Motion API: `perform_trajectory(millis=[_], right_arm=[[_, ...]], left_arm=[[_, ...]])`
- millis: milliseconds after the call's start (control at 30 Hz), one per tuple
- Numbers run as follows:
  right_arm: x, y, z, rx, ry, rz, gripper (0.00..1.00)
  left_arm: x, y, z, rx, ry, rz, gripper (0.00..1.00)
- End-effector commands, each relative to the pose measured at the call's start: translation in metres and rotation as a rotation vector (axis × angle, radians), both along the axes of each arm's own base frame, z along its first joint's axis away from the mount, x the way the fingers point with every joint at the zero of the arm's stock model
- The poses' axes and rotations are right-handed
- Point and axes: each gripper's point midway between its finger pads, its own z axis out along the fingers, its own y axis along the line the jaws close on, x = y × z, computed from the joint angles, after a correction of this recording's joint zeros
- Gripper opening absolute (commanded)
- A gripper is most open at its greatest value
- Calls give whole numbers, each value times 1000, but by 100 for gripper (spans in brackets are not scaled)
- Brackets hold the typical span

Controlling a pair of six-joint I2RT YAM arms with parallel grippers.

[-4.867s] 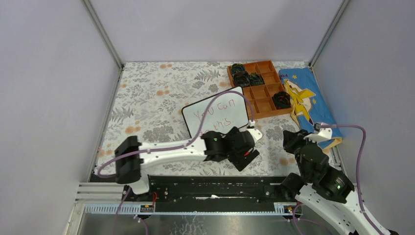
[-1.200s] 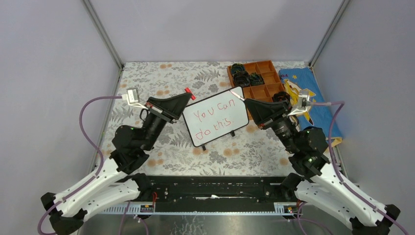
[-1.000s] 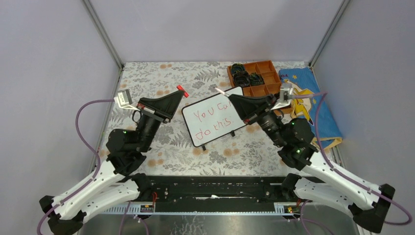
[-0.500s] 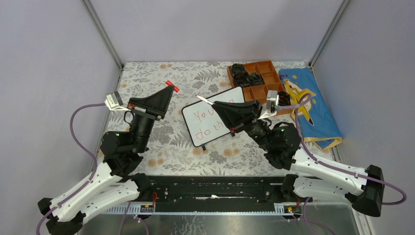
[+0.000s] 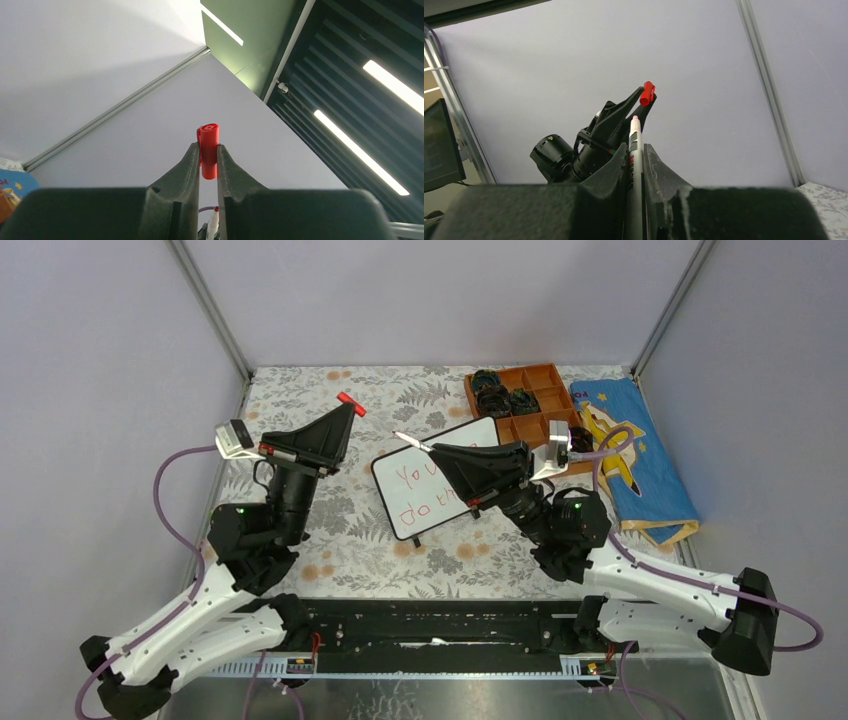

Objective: Write a sentence on the whiteboard
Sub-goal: Close the whiteboard marker at the center of the board.

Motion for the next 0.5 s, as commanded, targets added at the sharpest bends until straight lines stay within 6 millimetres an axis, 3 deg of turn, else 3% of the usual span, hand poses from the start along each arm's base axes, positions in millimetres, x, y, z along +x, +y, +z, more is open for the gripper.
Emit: perform_trajectory(millis=[0, 467], right_arm=[[-16, -5, 39, 90, -51, 61, 0], [-13, 7, 40, 75, -49, 68, 0]], left_arm=[[-12, 14, 26, -102, -61, -18, 0], [-10, 4, 17, -114, -35, -75, 0]])
